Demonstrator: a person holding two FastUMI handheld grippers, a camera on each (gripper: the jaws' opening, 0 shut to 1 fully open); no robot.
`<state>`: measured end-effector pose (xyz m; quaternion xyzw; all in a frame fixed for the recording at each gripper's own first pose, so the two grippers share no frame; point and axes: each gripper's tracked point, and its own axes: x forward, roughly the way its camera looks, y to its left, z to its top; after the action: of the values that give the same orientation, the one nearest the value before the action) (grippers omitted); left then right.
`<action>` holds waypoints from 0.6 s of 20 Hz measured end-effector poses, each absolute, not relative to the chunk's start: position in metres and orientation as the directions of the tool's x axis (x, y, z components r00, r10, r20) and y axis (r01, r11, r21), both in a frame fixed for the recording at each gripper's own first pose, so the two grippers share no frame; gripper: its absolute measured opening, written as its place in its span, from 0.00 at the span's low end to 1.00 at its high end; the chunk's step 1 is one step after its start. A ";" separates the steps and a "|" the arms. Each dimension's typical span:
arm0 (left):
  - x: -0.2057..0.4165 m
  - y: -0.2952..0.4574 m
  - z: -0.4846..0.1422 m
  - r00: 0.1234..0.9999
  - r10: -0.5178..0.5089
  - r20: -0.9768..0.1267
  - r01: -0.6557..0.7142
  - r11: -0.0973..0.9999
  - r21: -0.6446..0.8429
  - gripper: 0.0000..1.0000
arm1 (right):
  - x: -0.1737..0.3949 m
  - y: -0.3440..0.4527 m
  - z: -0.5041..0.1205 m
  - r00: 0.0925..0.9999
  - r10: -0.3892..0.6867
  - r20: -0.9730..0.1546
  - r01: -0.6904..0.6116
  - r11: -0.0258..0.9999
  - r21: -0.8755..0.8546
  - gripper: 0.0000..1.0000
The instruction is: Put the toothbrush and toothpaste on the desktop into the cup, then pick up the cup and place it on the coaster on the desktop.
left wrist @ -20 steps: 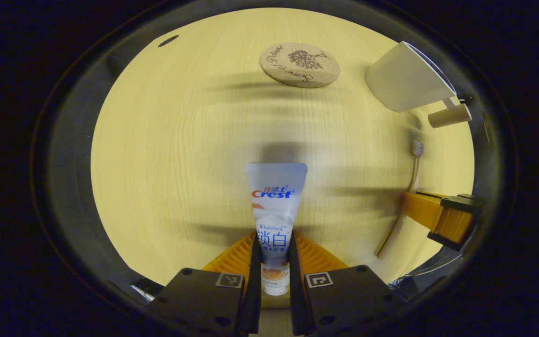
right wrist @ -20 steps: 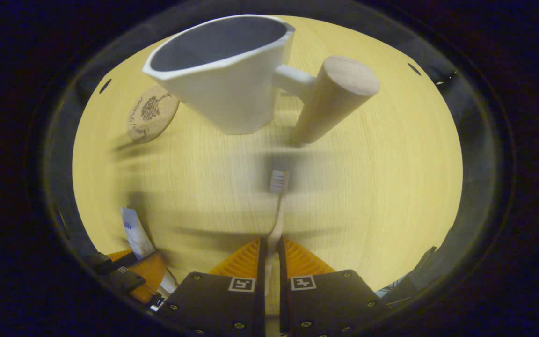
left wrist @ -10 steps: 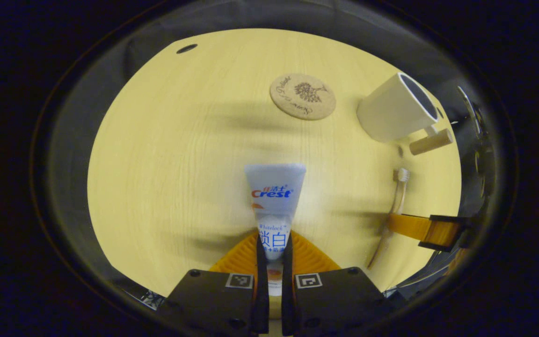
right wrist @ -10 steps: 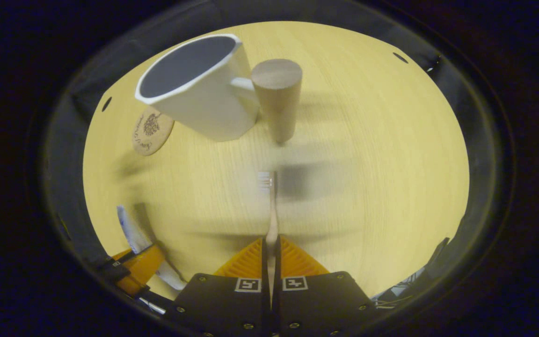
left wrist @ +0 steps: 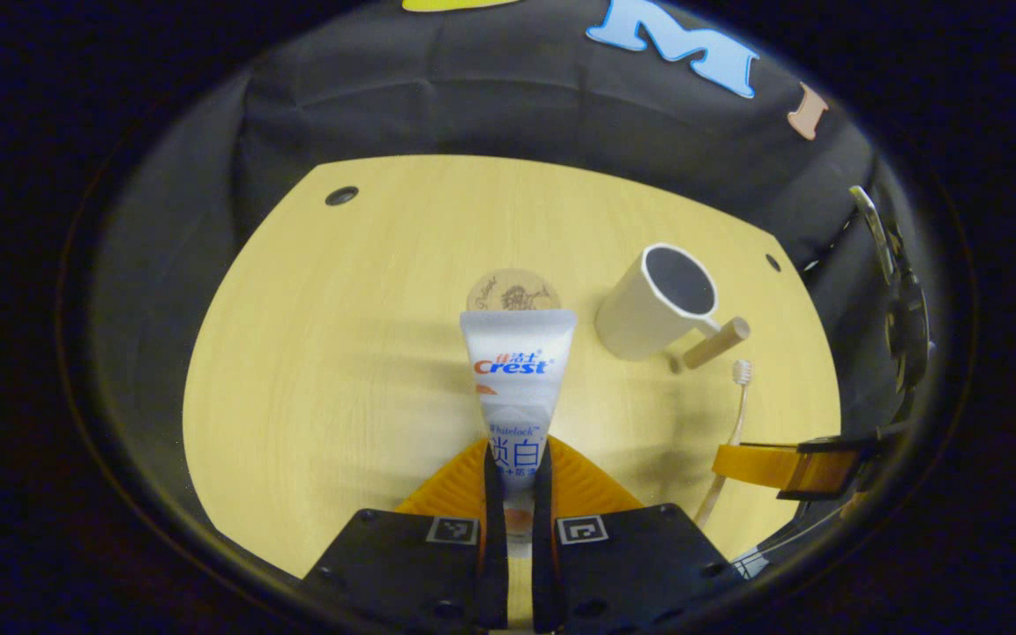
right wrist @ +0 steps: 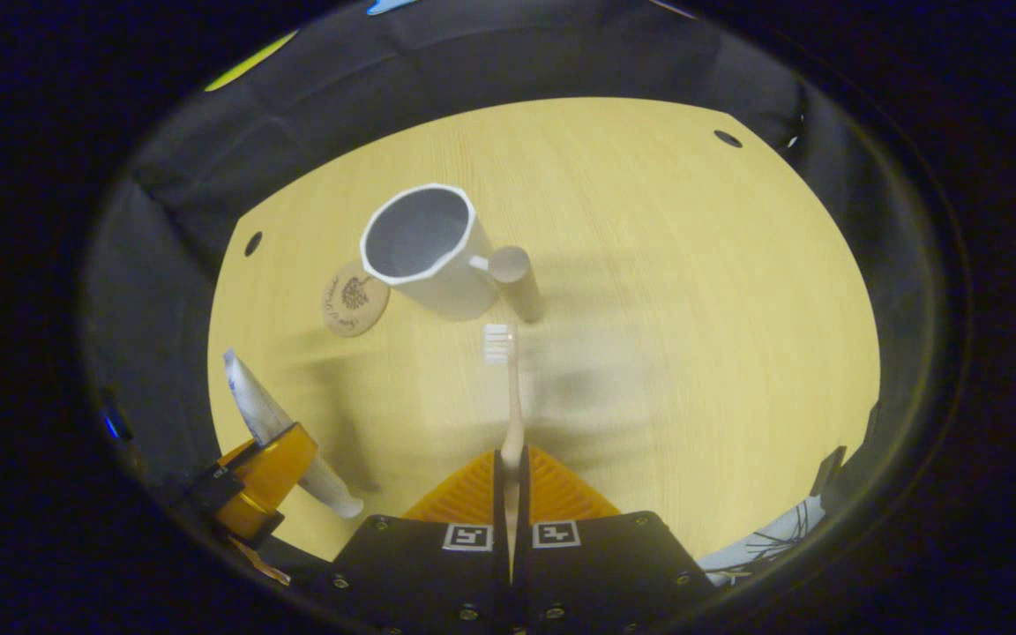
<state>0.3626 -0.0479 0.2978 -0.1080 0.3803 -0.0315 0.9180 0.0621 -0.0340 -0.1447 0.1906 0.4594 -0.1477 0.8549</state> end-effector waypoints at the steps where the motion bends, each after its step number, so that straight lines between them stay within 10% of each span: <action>1: 0.364 -0.041 0.319 0.732 -0.145 -0.666 -0.022 0.972 -0.236 0.18 | 0.064 -0.034 -0.134 0.561 -0.082 -0.824 0.420 0.886 0.197 0.02; 12: 0.397 -0.022 0.412 0.833 -0.177 -0.524 0.011 0.953 -0.304 0.18 | 0.136 -0.065 -0.016 0.760 -0.124 -0.638 0.361 0.897 0.256 0.01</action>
<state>0.3974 -0.0224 0.4125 -0.1458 0.2844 -0.0499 0.9462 0.1364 -0.0649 -0.0162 0.1852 0.3203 -0.1319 0.9196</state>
